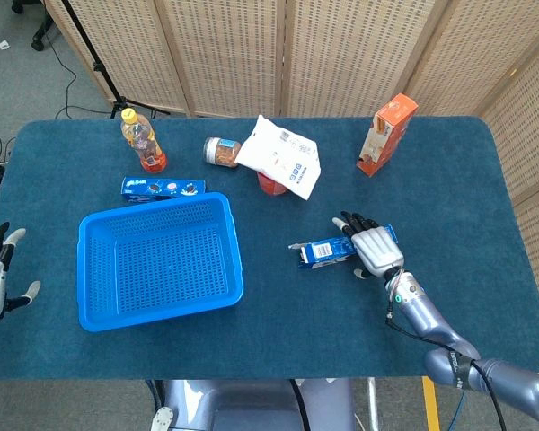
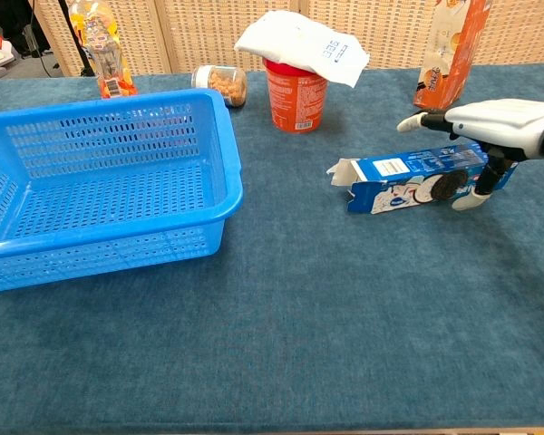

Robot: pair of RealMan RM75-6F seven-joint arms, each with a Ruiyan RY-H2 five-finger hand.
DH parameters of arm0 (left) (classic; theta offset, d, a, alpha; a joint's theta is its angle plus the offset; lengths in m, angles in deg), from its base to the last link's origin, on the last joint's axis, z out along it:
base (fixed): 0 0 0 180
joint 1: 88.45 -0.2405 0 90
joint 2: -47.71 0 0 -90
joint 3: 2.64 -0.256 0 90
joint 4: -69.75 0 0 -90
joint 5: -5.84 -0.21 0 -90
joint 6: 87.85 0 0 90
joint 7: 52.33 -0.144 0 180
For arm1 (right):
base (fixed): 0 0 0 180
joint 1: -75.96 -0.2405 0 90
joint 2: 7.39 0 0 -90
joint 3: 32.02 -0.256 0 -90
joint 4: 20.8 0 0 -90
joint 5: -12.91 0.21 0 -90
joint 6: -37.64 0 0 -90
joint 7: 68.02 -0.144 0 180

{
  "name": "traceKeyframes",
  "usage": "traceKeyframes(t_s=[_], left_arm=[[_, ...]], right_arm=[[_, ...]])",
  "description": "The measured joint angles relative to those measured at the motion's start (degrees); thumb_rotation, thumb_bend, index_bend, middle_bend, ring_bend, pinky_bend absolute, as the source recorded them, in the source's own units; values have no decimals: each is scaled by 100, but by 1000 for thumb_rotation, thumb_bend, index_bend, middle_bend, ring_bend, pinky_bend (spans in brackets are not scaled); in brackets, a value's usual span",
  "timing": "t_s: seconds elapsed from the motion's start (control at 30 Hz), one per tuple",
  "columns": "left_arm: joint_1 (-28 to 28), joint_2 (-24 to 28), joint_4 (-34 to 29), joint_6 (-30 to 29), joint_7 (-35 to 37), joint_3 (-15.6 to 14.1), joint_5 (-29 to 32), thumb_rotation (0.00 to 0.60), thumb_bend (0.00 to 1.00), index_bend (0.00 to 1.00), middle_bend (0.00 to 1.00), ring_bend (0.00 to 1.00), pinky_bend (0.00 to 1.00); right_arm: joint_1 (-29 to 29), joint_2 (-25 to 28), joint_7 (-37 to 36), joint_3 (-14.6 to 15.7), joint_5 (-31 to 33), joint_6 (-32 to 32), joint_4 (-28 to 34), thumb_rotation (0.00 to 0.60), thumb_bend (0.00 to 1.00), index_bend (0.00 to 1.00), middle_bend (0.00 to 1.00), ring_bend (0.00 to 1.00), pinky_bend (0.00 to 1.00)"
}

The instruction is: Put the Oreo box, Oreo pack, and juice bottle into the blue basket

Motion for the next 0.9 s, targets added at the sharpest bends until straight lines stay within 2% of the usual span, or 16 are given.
traceKeyframes(t_s=[0.13,0.2,0.3,0.57,0.77,0.9], left_arm=[[7,-9,14,13,5,1,19,600,277,34,0,0,55],[11,-12,17,25,6,-3,24,600,278,34,0,0,54],[22,-25,14,55,4,-19,18,600,279,34,0,0,55],[40,-38,-31,88,5,-86,-87,600,283,34,0,0,55],[36,-33,-73,72,19,-122,-154,600,286,34,0,0,55],[38,-33,-92,71,28,-136,-178,600,286,34,0,0,54]], right_arm=[[-102,-139,-32,31,45,-112,-208,600,189,18,0,0,165],[-135,-204,-61,40,75,-144,-299,600,202,73,5,0,178],[-175,-303,-121,58,117,-188,-443,600,208,206,74,21,248],[-190,-521,-343,99,96,-88,-788,600,252,469,289,255,422],[-165,-625,-506,130,-6,69,-968,600,260,574,376,360,494],[-136,-625,-544,141,-53,188,-975,600,274,616,410,392,512]])
